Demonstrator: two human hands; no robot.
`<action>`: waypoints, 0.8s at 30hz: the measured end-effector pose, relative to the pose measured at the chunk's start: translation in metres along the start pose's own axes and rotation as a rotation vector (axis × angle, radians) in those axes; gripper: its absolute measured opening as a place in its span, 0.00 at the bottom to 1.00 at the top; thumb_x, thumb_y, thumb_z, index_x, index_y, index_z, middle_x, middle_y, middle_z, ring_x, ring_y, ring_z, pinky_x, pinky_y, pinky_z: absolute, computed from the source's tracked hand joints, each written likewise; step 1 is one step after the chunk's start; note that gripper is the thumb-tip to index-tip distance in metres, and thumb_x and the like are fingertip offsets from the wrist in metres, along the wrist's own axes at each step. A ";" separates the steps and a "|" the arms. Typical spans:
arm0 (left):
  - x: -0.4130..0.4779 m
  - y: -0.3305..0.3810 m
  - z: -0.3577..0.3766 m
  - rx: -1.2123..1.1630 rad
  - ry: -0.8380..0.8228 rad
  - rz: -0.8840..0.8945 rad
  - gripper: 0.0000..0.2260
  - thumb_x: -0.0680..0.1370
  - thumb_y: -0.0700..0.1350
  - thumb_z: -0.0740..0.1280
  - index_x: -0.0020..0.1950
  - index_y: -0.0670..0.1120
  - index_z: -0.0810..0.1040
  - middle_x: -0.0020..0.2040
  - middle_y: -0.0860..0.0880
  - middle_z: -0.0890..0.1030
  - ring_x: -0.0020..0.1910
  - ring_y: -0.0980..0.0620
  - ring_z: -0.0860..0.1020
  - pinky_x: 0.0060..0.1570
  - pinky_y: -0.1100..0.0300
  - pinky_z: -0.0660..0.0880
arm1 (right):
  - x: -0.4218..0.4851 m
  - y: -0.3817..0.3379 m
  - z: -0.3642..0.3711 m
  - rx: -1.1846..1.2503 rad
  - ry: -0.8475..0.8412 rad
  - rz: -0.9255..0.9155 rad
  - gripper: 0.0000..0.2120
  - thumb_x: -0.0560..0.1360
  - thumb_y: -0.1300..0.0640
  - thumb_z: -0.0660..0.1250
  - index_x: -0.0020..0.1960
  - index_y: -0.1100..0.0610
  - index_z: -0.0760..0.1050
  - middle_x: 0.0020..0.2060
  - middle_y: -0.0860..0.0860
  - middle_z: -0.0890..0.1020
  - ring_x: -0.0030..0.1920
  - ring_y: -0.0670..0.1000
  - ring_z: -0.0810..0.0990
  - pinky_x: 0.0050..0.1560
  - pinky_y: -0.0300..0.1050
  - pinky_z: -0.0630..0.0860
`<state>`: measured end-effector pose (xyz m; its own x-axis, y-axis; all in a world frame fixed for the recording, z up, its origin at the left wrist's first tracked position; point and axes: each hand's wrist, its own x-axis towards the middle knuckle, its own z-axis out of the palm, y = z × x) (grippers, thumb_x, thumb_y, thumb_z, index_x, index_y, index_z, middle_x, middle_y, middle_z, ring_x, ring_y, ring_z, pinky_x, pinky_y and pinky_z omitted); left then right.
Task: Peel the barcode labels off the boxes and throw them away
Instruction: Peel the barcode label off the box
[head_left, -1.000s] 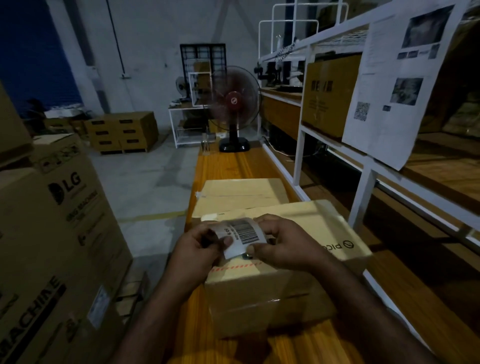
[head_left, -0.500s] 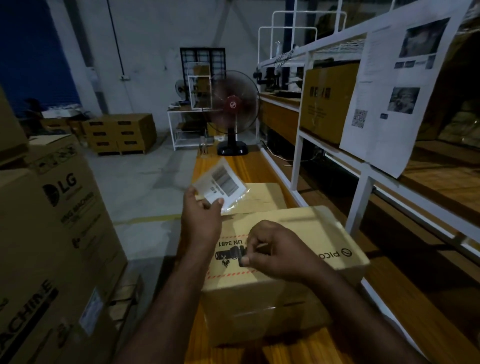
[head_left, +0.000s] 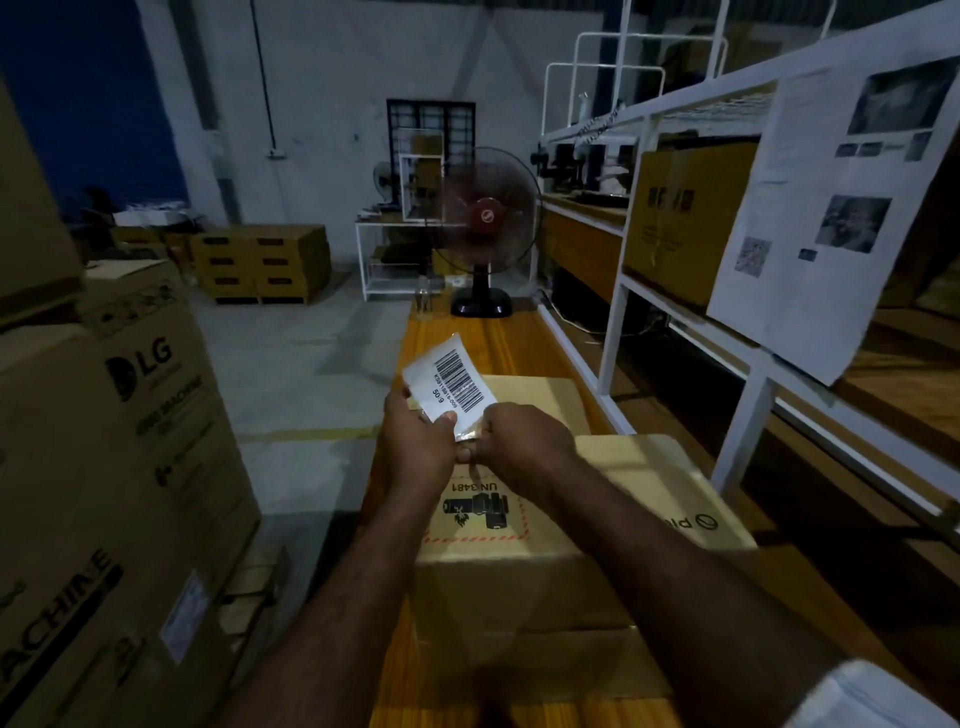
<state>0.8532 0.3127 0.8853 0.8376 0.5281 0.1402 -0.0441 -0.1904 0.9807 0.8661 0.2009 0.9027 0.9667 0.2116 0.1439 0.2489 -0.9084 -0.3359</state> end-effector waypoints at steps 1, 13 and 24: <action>0.001 -0.001 -0.001 -0.005 0.013 -0.014 0.21 0.77 0.39 0.70 0.68 0.47 0.69 0.57 0.46 0.82 0.48 0.49 0.80 0.42 0.59 0.76 | -0.003 -0.001 0.000 -0.004 0.010 -0.002 0.19 0.70 0.37 0.71 0.49 0.51 0.77 0.42 0.48 0.83 0.40 0.50 0.82 0.42 0.50 0.81; 0.008 -0.009 0.003 -0.010 0.041 -0.074 0.18 0.77 0.39 0.70 0.65 0.47 0.71 0.57 0.48 0.82 0.49 0.51 0.80 0.44 0.57 0.75 | -0.035 0.002 -0.003 -0.061 0.020 -0.037 0.16 0.72 0.41 0.72 0.40 0.52 0.74 0.39 0.49 0.81 0.40 0.51 0.79 0.40 0.47 0.75; 0.011 -0.011 -0.003 -0.051 0.062 -0.095 0.15 0.77 0.40 0.70 0.62 0.48 0.73 0.54 0.50 0.83 0.44 0.53 0.81 0.38 0.58 0.78 | -0.057 0.001 -0.006 -0.040 -0.037 -0.075 0.15 0.73 0.42 0.71 0.38 0.51 0.71 0.38 0.48 0.81 0.39 0.49 0.79 0.38 0.50 0.78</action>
<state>0.8613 0.3230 0.8762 0.8040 0.5922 0.0531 0.0049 -0.0958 0.9954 0.8104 0.1854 0.9000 0.9471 0.2924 0.1325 0.3191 -0.9028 -0.2883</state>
